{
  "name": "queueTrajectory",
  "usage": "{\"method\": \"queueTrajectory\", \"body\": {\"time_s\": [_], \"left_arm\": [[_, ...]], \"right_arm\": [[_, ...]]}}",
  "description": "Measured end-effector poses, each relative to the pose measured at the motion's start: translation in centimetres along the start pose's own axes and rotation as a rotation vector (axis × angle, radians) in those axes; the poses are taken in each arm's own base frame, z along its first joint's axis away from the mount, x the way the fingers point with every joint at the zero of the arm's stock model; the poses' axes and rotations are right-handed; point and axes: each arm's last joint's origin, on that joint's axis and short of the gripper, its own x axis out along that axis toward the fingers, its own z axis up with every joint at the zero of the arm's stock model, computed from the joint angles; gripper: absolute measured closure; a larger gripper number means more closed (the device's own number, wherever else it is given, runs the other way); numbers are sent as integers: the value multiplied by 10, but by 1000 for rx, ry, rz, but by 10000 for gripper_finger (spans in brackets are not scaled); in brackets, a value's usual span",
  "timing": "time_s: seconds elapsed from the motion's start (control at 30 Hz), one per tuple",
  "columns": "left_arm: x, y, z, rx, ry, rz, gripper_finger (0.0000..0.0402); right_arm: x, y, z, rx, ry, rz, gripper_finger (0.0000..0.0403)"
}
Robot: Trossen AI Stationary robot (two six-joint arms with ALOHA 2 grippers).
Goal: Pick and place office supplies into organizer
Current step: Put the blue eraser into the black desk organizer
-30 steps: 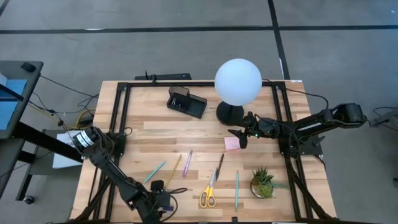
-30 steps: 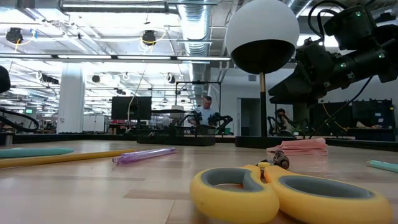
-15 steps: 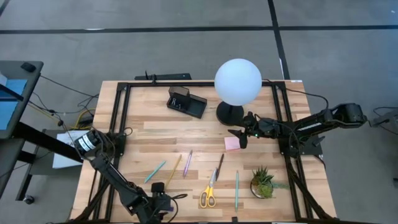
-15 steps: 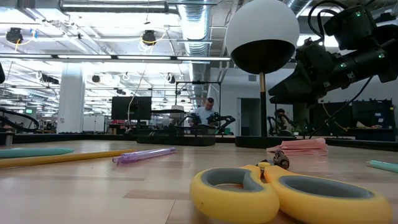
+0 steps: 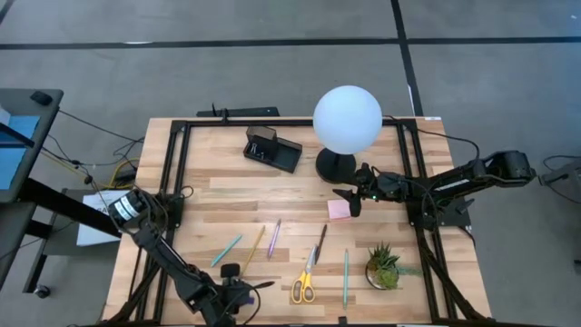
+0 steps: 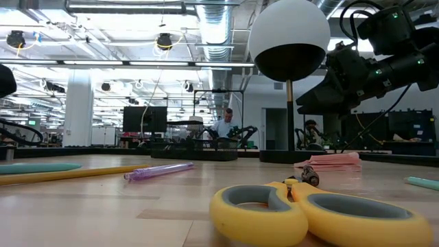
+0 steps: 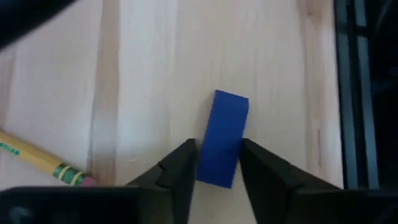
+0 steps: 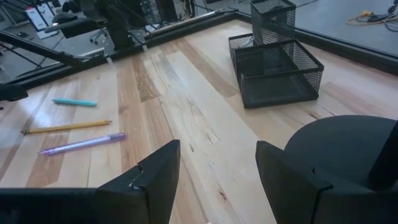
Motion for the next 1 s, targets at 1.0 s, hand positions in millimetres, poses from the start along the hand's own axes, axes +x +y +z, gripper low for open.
{"method": "queueTrajectory", "body": {"time_s": [1.0], "left_arm": [[-20,144,78,0,-50,1031,392]], "right_arm": [[0,0,0,-8,-1,-5,198]]}}
